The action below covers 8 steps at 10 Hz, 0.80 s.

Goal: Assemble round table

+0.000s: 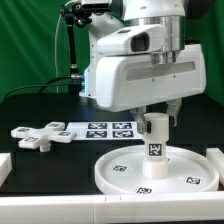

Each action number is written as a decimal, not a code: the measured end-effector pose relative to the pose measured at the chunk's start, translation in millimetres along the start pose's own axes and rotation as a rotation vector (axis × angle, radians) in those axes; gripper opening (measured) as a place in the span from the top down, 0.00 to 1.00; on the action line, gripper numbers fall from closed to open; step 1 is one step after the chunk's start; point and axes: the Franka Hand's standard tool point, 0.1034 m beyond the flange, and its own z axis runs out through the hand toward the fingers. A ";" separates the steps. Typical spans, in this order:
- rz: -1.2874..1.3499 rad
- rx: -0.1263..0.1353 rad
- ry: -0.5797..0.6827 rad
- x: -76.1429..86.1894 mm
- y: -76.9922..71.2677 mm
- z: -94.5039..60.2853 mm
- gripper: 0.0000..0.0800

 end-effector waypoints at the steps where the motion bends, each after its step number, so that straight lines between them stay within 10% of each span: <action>1: 0.093 -0.002 0.008 0.6 -1.4 0.0 0.49; 8: 0.657 0.007 0.047 -1.7 8.6 -0.1 0.49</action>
Offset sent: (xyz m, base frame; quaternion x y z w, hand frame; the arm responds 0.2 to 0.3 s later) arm 0.0000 0.0000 0.0000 0.0000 0.0000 0.1938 0.9810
